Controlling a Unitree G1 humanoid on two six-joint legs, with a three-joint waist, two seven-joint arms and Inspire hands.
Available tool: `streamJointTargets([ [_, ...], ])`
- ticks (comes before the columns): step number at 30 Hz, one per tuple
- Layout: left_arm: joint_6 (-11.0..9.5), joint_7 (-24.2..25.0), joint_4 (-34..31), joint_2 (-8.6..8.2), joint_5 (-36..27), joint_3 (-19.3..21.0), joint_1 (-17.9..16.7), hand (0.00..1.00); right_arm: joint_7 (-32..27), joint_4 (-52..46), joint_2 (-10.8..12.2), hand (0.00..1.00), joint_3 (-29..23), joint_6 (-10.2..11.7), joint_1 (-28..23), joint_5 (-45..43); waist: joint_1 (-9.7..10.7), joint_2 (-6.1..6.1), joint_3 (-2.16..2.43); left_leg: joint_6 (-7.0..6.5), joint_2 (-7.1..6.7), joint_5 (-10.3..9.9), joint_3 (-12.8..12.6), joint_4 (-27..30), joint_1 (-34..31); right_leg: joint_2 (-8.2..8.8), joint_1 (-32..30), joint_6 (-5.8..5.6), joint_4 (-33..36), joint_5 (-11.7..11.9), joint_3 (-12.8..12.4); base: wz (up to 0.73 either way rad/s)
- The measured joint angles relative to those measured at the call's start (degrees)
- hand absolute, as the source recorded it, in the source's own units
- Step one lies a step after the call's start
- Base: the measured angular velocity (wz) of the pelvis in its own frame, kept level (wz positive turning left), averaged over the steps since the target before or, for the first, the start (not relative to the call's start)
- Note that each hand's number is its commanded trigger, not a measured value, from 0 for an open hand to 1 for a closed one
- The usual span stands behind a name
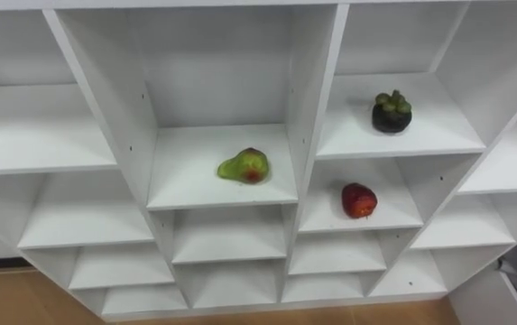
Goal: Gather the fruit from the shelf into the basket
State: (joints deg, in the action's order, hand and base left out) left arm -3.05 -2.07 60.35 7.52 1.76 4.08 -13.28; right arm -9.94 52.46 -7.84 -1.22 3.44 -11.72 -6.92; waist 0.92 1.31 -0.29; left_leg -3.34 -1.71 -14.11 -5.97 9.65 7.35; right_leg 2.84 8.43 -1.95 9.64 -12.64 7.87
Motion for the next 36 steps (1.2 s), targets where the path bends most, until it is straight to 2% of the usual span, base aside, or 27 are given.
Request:
streamJointTargets([
  [3, -0.46, 0.02, -0.80, -0.01, 0.04, 0.06, 0.06, 1.00, -0.40, -4.24, 0.75, 0.00, 0.02, 1.03, -0.98, -0.09, 0.12, -0.04, 0.24, 0.01, 0.02, 0.01, 0.01, 0.12, -0.46, -0.01, -0.35, 0.00, 0.02, 0.00, -0.07, 0.00],
  [4, -0.87, 0.03, -1.74, -0.02, 0.06, 0.13, -0.19, 1.00, -0.42, -6.73, 1.09, 0.00, 0.03, 1.38, -1.91, -0.15, 0.08, -0.17, 0.45, 0.02, 0.02, 0.01, 0.03, 0.22, -0.68, 0.00, -0.31, 0.00, 0.02, 0.00, -0.17, 0.00],
  [8, -3.43, -0.26, -4.23, -0.03, 0.07, 0.25, -1.54, 1.00, -1.84, -15.69, 1.25, 0.00, 0.00, 3.78, -5.27, -0.37, 0.18, -0.45, 0.34, 0.02, -0.08, 0.01, -0.10, 0.23, -0.64, 0.05, -0.31, 0.00, 0.01, 0.01, -0.28, -0.02],
  [13, -4.74, -1.22, -4.24, -0.07, 0.01, 0.12, -1.53, 1.00, -4.20, -25.27, 1.24, 0.00, 0.05, 5.37, -7.93, -0.67, 0.20, -0.97, 0.26, 0.02, -0.04, 0.01, -0.44, -0.06, -0.75, -0.04, -1.06, -0.01, 0.01, 0.01, -1.13, -0.06],
  [16, -4.97, -1.37, -4.18, -0.06, -0.01, -0.06, -1.70, 1.00, -5.82, -31.51, 1.02, 0.00, 0.73, 7.17, -9.23, -0.40, 0.25, -1.36, 0.35, 0.03, 0.00, 0.02, -0.56, -0.12, -0.68, -0.12, -1.16, 0.00, 0.08, 0.01, -1.37, -0.04],
  [19, -6.26, -1.36, -4.06, -0.12, -0.03, -0.92, -2.09, 1.00, -7.16, -37.11, 0.84, 0.00, 1.74, 7.83, -9.80, -0.72, 0.22, -1.51, 0.45, 0.07, -0.04, 0.04, -1.02, -0.13, -0.72, -0.25, -1.37, 0.11, 0.10, 0.09, -1.41, -0.06],
  [28, -6.49, -1.49, -3.96, -0.31, 0.00, -1.46, -2.95, 1.00, -13.25, -46.68, 0.68, 0.00, 1.80, 11.57, -9.60, -5.23, 0.26, -1.85, 0.57, 0.12, -0.02, 0.07, -1.37, -0.14, -0.84, -0.37, -1.55, 0.17, 0.08, 0.23, -1.47, -0.01],
  [36, -6.48, -0.68, -3.93, -0.25, 0.04, -2.13, -2.79, 1.00, -15.74, -49.39, 0.66, 0.00, 2.15, 11.66, -9.49, -6.86, -0.06, -2.06, 0.72, 0.19, 0.00, 0.15, -1.59, -0.03, -1.15, -0.34, -2.13, 0.17, 0.20, 0.24, -1.70, -0.01],
])
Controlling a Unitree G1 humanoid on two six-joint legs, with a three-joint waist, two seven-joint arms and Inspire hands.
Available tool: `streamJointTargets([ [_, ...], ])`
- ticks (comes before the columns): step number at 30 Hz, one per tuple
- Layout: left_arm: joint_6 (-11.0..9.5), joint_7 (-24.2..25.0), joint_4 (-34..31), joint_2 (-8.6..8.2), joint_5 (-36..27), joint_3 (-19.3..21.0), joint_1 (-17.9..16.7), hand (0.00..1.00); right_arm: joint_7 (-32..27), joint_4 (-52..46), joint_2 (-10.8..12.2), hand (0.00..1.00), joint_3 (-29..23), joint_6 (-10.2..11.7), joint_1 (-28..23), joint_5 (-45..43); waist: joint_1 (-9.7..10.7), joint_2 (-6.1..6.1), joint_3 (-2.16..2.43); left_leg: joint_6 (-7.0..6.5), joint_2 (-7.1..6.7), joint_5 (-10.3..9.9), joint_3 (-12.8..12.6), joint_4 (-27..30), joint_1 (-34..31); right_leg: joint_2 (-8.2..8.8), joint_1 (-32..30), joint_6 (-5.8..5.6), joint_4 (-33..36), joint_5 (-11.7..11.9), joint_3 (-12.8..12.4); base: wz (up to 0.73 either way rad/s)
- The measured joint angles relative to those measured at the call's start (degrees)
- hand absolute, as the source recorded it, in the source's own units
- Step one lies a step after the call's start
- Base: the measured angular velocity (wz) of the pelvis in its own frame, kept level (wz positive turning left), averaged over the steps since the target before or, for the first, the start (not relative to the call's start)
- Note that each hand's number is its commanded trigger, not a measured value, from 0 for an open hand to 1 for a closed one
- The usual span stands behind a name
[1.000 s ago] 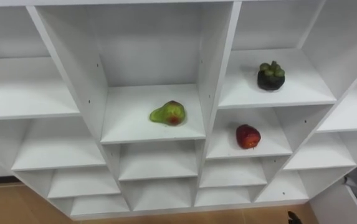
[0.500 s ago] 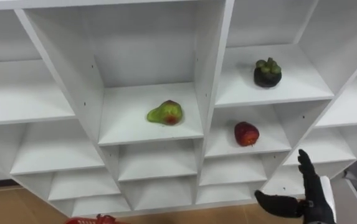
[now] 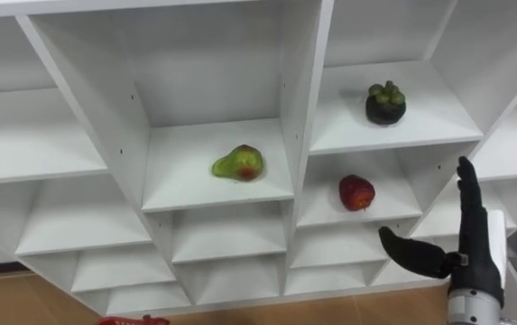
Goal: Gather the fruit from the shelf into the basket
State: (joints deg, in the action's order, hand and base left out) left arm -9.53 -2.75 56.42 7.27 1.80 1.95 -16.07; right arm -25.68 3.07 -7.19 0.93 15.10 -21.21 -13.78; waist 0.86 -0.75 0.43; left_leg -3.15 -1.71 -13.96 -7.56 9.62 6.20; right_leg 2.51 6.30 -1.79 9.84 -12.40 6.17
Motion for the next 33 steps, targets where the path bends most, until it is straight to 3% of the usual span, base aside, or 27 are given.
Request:
streamJointTargets([
  [9, -0.08, 0.77, 1.77, 0.09, -0.01, -1.20, 0.84, 1.00, -2.62, -4.50, -0.22, 0.00, 0.15, 0.42, 2.35, -0.24, -1.29, 0.12, -0.09, 0.17, 0.13, 0.11, -0.19, 0.00, 0.39, -0.27, 0.63, 0.22, -0.15, 0.14, -0.92, -0.02],
  [15, -0.08, 1.20, 2.07, 0.27, -0.01, -0.99, 0.79, 1.00, -2.61, -8.05, -0.82, 0.00, 0.25, 0.51, 4.47, -0.22, -2.56, 0.73, -0.48, 0.20, 0.23, 0.13, 0.11, -0.07, 0.23, -0.42, 0.67, 0.32, -0.11, 0.28, -0.82, 0.01],
  [19, -0.02, 1.17, 2.07, 0.33, -0.01, -0.99, 0.78, 1.00, -2.56, -8.42, -2.26, 0.00, 0.84, 0.51, 6.13, -0.36, -2.82, 0.95, -0.46, 0.26, 0.22, 0.16, 0.54, -0.07, -0.07, -0.42, 0.55, 0.32, -0.11, 0.30, -0.19, 0.06],
  [33, 0.35, 0.78, 3.48, 1.21, 0.01, -1.14, 1.38, 1.00, -1.90, -8.42, -2.92, 0.00, 2.28, 0.45, 9.67, -0.22, -2.86, 2.77, -0.38, 0.43, 0.12, 0.29, 2.33, 0.01, 0.46, -0.42, 1.47, 0.32, -0.41, 0.30, 0.46, 0.05],
])
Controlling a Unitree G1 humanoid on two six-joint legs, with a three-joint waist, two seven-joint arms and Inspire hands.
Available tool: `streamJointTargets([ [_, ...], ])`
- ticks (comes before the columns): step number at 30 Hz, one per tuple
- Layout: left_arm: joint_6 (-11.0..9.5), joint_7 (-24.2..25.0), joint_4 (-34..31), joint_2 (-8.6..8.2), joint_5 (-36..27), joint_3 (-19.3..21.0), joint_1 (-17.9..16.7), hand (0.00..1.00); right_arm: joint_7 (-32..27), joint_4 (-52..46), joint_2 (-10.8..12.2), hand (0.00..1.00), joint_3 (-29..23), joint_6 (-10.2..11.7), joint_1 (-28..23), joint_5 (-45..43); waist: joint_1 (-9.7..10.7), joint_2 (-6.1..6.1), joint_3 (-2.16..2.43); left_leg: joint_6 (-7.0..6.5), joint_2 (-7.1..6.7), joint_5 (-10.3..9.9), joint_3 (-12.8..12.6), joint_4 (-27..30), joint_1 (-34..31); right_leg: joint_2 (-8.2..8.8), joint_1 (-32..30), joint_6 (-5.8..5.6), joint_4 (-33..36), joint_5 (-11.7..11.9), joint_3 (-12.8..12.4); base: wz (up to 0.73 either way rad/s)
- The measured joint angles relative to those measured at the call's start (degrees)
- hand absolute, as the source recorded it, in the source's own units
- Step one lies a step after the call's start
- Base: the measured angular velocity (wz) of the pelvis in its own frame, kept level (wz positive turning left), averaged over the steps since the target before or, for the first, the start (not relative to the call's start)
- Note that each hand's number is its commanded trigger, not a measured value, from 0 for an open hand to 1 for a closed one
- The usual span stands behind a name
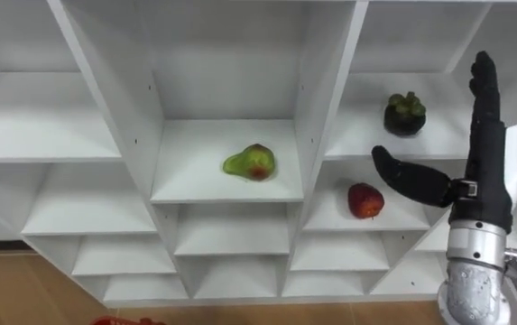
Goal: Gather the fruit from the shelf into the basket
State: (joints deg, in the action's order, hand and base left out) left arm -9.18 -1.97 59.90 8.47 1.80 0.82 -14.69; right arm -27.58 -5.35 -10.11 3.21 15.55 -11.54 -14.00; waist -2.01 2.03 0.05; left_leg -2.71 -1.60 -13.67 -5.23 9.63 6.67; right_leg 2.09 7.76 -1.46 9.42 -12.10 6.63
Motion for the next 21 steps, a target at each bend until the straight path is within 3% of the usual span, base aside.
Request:
streamJointTargets([
  [10, 1.32, -0.65, -0.03, 0.23, 0.15, 0.12, 0.22, 1.00, 1.07, 0.68, -1.67, 0.00, -0.55, -0.77, 3.20, 3.60, -0.10, 0.59, -0.31, 0.20, -0.06, 0.28, 0.55, 0.04, -0.18, 0.02, 0.42, 0.21, -0.76, 0.13, 0.91, 0.02],
  [21, 1.80, -1.34, -0.21, 0.16, 1.40, 0.05, -0.10, 1.00, 1.08, 5.06, -1.67, 0.00, -0.72, -0.70, 7.67, 6.25, -0.41, 0.05, -0.62, 0.22, -0.02, 0.30, 0.75, 0.47, -0.34, 0.01, 0.67, 0.34, -0.75, 0.23, 1.22, 0.00],
])
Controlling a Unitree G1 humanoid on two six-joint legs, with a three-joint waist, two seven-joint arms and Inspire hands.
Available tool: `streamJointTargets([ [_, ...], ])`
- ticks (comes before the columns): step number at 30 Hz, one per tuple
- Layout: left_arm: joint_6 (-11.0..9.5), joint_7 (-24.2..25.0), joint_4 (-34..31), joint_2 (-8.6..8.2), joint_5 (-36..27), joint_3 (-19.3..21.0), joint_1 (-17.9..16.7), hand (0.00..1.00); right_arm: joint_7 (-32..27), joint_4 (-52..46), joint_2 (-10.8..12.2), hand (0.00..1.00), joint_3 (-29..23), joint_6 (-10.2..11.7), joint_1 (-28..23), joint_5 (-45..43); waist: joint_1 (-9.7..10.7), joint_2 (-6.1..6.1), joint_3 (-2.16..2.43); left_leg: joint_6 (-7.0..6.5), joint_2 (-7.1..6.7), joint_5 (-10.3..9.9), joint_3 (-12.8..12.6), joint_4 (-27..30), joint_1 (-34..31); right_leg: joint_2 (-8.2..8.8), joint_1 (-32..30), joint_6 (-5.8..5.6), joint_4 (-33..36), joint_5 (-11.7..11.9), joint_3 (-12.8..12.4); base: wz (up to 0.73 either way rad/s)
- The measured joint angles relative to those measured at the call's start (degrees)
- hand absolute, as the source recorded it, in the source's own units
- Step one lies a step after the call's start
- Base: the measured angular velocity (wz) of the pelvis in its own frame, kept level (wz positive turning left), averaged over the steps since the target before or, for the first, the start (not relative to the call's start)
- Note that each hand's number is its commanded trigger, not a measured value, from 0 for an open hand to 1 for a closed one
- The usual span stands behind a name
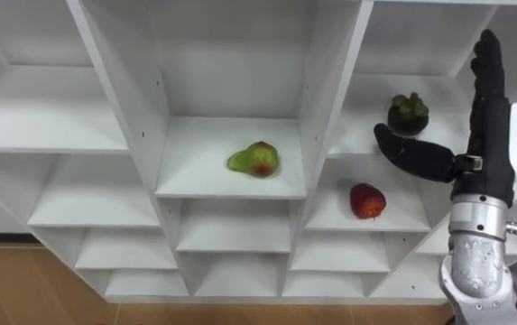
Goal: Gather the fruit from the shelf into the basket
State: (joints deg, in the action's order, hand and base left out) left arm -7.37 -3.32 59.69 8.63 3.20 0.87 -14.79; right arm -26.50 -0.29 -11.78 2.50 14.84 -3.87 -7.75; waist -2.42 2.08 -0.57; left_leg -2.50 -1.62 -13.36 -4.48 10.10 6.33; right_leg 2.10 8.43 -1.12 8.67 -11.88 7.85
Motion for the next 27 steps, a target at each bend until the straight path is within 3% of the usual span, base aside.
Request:
streamJointTargets([
  [6, 0.00, 0.14, -0.04, -0.12, 0.28, 0.09, -0.22, 1.00, 0.00, 0.77, -0.35, 0.00, -0.84, 0.06, 0.54, 0.52, -0.01, -0.56, 0.00, 0.02, 0.00, 0.01, 0.32, 0.05, -0.02, -0.01, 0.02, 0.01, -0.02, 0.01, 0.13, 0.02],
  [14, 0.47, 1.42, -1.28, -0.03, 0.24, 0.15, -0.05, 1.00, 1.71, 7.93, -3.04, 0.00, -1.85, 0.03, 3.89, 2.99, -0.99, 0.20, 0.28, 0.04, -0.02, 0.03, 0.81, 0.31, 0.35, 0.01, 0.64, 0.01, -0.06, 0.01, 0.38, 0.01],
  [20, 1.11, 2.67, -3.07, -0.11, 0.27, 1.33, -0.31, 1.00, 4.05, 10.62, -3.07, 0.00, -1.85, -1.07, 5.18, 3.88, -1.62, 0.84, 0.44, 0.14, -0.11, 0.34, 1.70, 0.38, 0.15, 0.08, 0.77, 0.05, -0.03, 0.03, 1.32, 0.08],
  [27, 1.13, 4.13, -3.07, 0.15, 0.30, 1.98, -0.35, 1.00, 5.49, 10.79, -3.08, 0.00, -2.09, -1.90, 8.97, 4.01, -1.90, 0.70, 0.28, 0.25, -0.11, 0.64, 2.23, 0.56, 0.06, 0.12, 1.13, 0.25, -0.03, 0.16, 2.39, 0.06],
])
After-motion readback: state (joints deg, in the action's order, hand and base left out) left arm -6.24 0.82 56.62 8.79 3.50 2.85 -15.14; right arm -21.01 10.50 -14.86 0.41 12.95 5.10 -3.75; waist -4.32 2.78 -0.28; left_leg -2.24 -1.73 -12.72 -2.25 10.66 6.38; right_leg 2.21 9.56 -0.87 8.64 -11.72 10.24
